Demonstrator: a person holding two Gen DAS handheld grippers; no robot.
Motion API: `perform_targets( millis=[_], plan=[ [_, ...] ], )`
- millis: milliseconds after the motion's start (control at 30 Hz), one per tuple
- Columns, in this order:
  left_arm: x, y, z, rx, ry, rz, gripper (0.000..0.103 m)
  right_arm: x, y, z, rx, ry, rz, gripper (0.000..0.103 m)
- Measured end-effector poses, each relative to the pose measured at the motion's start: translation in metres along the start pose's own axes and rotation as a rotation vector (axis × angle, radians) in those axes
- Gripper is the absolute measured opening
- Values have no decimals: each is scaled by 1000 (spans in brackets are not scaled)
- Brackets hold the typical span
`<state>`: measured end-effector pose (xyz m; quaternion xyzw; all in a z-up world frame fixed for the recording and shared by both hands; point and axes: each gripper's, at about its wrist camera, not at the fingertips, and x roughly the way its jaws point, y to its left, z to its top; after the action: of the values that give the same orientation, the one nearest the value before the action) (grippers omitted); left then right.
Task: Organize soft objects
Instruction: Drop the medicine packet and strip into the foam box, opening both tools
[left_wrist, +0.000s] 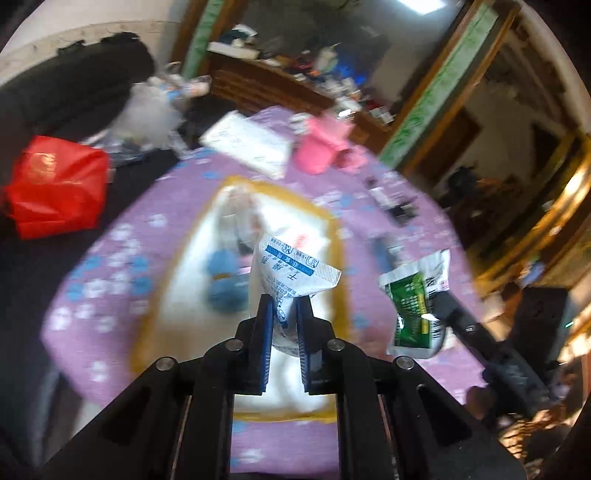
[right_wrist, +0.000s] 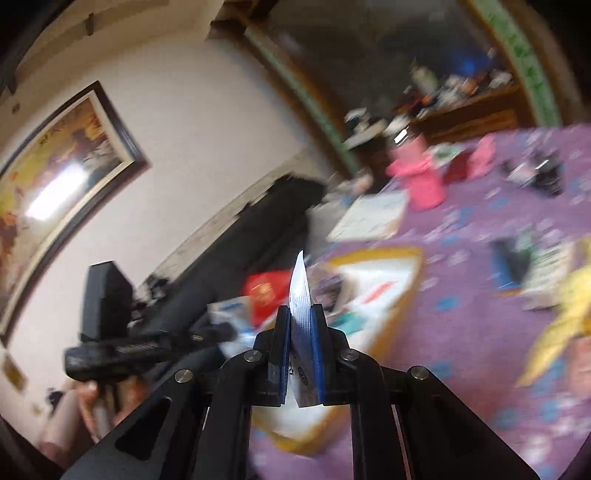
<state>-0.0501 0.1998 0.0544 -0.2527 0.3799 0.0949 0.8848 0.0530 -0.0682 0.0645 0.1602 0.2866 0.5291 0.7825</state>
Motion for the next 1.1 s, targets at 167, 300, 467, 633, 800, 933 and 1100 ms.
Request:
perform_targets(
  millis=[167, 300, 467, 633, 800, 933, 1100],
  plan=[
    [29, 13, -3, 14, 66, 71, 10, 63, 9, -12, 38, 124, 82, 10],
    [45, 18, -6, 18, 77, 79, 10, 102, 2, -21, 69, 228, 64, 15],
    [57, 14, -13, 36, 82, 38, 44, 116, -4, -21, 39, 261, -75, 47],
    [42, 10, -19, 15, 19, 1, 44, 82, 8, -11, -24, 149, -131, 66],
    [23, -17, -28, 54, -59, -60, 66, 37, 17, -23, -110, 45, -276, 91],
    [28, -48, -36, 60, -70, -96, 72, -2, -5, -35, -69, -23, -406, 91],
    [46, -92, -43, 130, -12, -227, 72, -44, -50, -39, 102, -5, -417, 91]
  ],
)
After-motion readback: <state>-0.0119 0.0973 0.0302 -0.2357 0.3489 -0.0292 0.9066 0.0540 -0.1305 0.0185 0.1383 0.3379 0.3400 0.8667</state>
